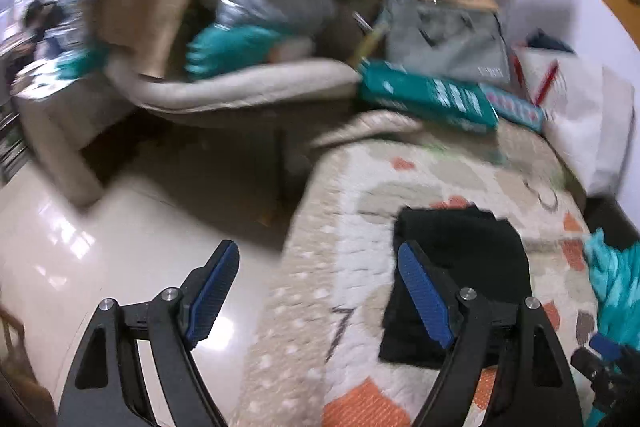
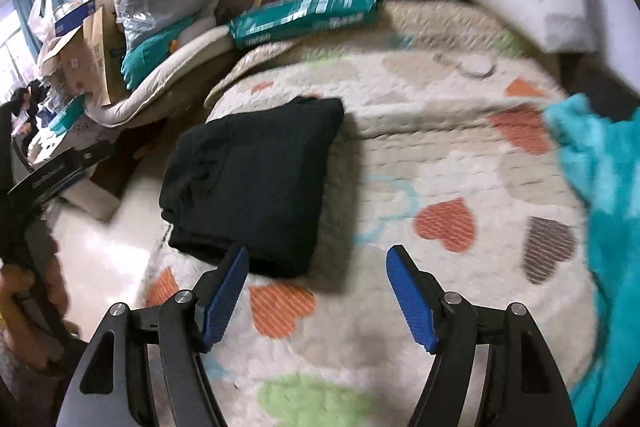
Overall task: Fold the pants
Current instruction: 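Release the folded black sweatpants and lift both tools away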
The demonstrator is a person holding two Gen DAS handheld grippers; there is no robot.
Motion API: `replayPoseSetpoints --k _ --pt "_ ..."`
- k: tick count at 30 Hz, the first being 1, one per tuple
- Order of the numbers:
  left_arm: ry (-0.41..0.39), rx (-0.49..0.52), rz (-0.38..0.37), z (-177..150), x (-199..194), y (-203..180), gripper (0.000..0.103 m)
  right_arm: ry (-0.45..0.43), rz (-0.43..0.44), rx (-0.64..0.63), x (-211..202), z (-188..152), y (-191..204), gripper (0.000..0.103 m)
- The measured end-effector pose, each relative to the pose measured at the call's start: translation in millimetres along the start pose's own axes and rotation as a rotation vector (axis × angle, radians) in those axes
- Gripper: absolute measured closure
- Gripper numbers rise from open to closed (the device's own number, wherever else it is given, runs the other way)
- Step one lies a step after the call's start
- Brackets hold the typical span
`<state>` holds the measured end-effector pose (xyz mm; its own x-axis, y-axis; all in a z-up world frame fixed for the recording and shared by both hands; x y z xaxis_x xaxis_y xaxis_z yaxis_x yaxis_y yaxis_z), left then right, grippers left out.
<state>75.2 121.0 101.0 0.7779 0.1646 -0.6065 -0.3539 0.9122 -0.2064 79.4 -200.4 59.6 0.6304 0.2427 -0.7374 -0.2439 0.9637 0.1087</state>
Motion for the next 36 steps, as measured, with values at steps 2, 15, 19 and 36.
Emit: replayPoseSetpoints --k 2,15,19,36 --pt "-0.103 -0.043 0.035 -9.0 -27.0 7.2 0.013 -0.050 -0.031 -0.009 -13.7 -10.0 5.4 0.024" --pt "-0.152 0.177 0.084 -58.7 -54.4 -33.4 0.000 -0.098 -0.028 -0.122 -21.4 -40.0 64.1 0.018" --pt "-0.100 0.257 0.121 -67.8 -35.2 -43.9 0.000 -0.079 -0.057 -0.124 -13.8 -44.7 63.3 0.018" --pt "0.147 0.230 0.072 -94.0 3.1 -39.3 0.000 -0.005 -0.074 -0.023 6.5 -50.4 40.3 0.016"
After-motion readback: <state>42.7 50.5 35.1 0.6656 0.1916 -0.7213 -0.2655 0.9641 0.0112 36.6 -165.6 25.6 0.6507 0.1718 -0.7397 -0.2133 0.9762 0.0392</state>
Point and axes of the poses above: each gripper's, at about its wrist camera, not at the fingertips, and x roughly the way its jaws point, y to its left, z to its top, the point moved 1 cm from there along x, roughly the way its jaws point, and after that the axes turned 3 degrees about -x, right-handed, at the moved point
